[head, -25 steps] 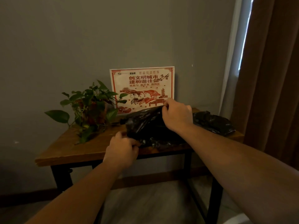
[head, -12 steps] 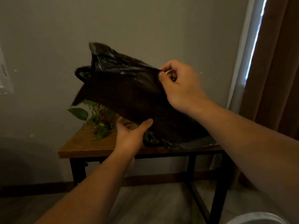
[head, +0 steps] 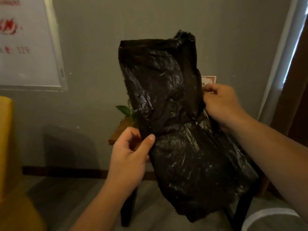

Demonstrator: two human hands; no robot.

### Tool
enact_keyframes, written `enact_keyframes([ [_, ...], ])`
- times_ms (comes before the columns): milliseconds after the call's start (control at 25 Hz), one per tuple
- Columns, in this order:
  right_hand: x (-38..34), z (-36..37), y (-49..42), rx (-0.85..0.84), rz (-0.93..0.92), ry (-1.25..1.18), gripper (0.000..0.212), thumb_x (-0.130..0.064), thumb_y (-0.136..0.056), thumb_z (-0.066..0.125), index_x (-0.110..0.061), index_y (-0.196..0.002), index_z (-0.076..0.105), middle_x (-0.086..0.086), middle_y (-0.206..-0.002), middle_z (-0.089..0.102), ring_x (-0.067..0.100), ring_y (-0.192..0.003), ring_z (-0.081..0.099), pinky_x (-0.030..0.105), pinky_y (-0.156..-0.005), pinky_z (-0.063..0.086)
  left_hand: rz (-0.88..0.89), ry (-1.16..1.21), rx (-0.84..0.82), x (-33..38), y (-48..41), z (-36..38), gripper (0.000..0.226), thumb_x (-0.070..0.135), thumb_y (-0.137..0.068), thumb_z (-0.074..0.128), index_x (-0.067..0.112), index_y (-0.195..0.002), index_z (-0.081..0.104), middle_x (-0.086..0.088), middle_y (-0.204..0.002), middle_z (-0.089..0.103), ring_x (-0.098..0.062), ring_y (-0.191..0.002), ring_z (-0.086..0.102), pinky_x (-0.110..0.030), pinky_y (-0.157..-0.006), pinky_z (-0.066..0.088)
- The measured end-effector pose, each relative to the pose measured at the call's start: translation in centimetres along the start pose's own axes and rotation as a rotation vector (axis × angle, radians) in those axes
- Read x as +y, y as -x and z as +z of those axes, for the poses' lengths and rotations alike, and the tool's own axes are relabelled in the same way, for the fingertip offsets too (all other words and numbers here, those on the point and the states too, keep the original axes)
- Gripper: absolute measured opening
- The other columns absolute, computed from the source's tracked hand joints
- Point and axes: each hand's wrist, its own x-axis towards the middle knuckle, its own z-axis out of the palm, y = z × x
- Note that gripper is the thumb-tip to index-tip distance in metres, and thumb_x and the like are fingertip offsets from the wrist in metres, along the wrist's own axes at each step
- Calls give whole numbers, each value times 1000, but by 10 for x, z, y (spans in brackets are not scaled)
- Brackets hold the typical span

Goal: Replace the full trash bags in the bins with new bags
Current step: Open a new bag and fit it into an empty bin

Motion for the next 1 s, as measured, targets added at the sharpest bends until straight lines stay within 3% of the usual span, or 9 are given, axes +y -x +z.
enact_keyframes([
  [80,5,11,27,-49,85,-15,22,-22,-104,59,-36,-95,73,-16,-106,72,5,-101,64,18,-79,55,-58,21,-30,4,26,-20,24,35,-87,77,14,-93,67,-19,-97,70,-40,-91,70,-54,-74,65],
  [160,9,24,60,-115,158,2,18,-26,-104,60,-38,-96,72,-14,-106,71,8,-101,63,30,-91,52,-152,123,-79,8,50,-36,23,34,-86,76,16,-95,67,-13,-102,74,-33,-94,72,-44,-79,64],
  [320,19,30,130,-107,301,48,26,-28,-99,70,-34,-124,66,-13,-101,75,5,-91,72,35,-87,60,-230,86,9,-3,89,-54,8,17,-95,74,24,-92,74,-7,-101,78,-25,-98,74,-40,-84,61],
  [480,15,21,233,122,59,14,20,-18,-94,69,-37,-99,69,-21,-88,70,-4,-77,66,10,-64,51,-213,6,99,-10,128,-72,12,16,-91,79,28,-96,78,6,-93,80,-9,-86,76,-16,-68,58],
  [560,9,31,281,5,72,-89,6,-34,-90,70,-36,-95,71,-12,-85,72,3,-72,67,12,-60,50,-189,-82,91,-15,149,-77,15,19,-91,80,33,-97,78,9,-94,80,-6,-87,76,-15,-68,57],
  [680,13,53,326,-195,142,-142,30,-62,-82,72,-44,-105,69,-14,-96,73,6,-85,71,17,-68,56,-240,-72,69,-25,175,-76,22,22,-103,62,36,-103,80,8,-94,80,-6,-86,75,-17,-69,57],
  [800,30,65,352,-375,115,26,55,-77,-72,74,-62,-120,52,-32,-119,58,-6,-109,61,7,-82,50,-332,-3,74,-39,195,-74,39,10,-106,46,28,-116,78,0,-108,80,-19,-100,77,-30,-77,63],
  [880,47,67,365,-415,62,77,60,-65,-75,79,-59,-127,50,-31,-120,58,-6,-110,60,7,-84,50,-321,-100,140,-45,206,-70,37,3,-105,53,28,-118,76,1,-105,80,-20,-99,77,-33,-80,64],
  [1000,73,55,372,-395,95,-82,41,-32,-89,78,-51,-121,62,-23,-110,71,0,-97,71,15,-76,58,-293,-134,255,-45,217,-59,33,0,-98,66,27,-114,77,0,-94,79,-16,-90,77,-23,-75,62],
])
